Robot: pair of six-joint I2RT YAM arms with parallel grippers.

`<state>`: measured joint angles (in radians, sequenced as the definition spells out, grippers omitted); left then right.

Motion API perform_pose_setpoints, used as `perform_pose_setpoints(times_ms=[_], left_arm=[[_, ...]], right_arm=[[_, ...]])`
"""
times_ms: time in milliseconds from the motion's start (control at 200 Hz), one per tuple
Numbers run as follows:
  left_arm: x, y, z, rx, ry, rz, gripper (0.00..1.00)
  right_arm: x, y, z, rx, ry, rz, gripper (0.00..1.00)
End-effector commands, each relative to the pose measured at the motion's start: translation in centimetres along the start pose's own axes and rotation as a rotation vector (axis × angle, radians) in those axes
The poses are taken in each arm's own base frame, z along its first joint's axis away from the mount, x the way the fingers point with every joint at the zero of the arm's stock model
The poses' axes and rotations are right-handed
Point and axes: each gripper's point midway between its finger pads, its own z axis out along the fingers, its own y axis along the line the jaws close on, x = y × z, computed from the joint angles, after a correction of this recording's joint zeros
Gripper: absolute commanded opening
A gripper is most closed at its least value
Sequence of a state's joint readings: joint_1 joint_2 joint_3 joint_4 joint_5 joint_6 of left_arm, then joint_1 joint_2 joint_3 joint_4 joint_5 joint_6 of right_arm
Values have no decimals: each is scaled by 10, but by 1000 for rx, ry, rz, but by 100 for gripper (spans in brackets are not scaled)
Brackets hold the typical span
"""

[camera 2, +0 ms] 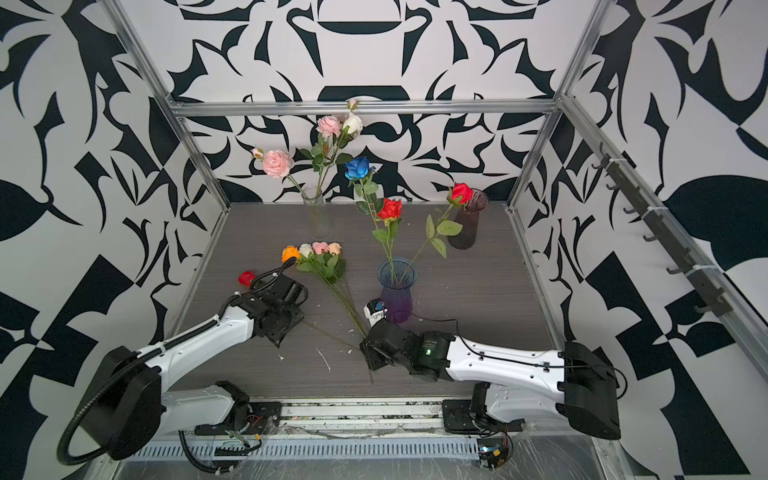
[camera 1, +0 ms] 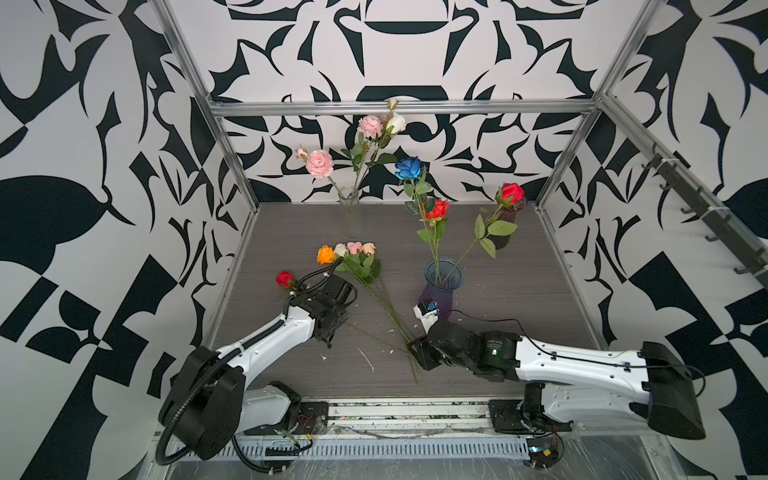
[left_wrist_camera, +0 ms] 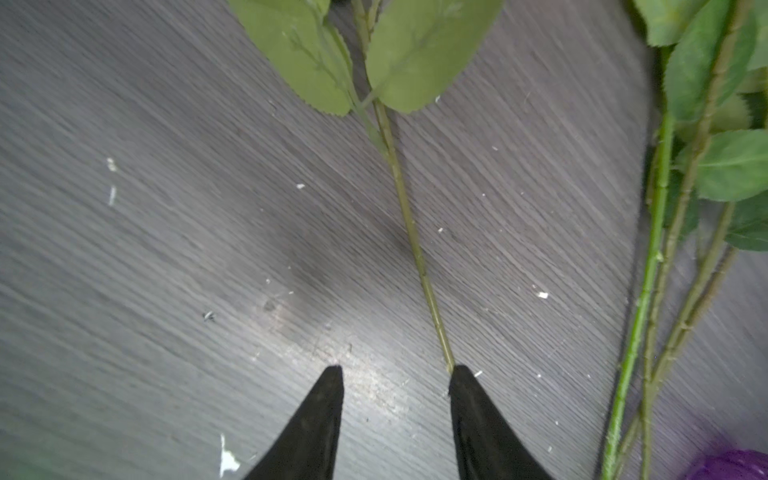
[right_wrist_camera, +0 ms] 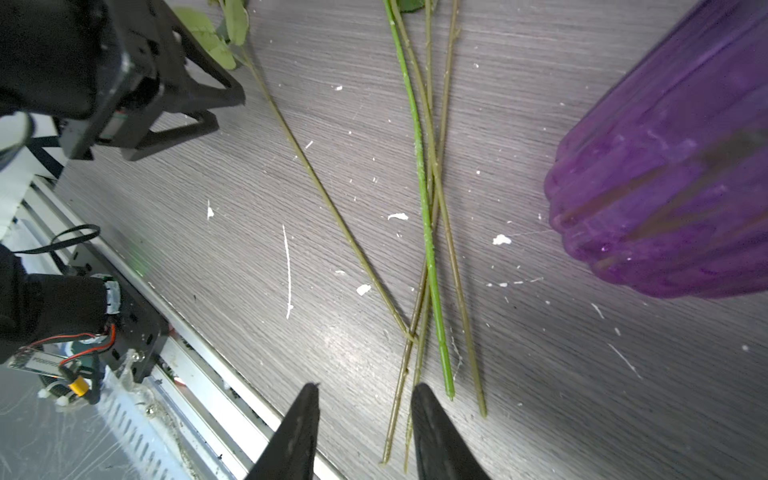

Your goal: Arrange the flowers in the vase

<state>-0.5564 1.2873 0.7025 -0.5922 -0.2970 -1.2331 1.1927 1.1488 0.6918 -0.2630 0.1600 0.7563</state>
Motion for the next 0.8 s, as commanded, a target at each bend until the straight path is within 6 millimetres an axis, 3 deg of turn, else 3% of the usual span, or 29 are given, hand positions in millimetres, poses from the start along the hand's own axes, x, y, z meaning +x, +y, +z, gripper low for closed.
perform_pose_setpoints(times_ms=[0, 375, 795], left_arm=[[5, 14, 3, -96, 36, 15, 47], [0, 12, 27, -186, 126, -44, 44], [-5, 5, 36, -151, 97, -55, 44]], right_arm=[[-8, 5, -6, -31, -38, 3, 41], [-8, 3, -9, -34, -51, 11, 40], [-6, 0, -10, -34, -59, 18, 40]])
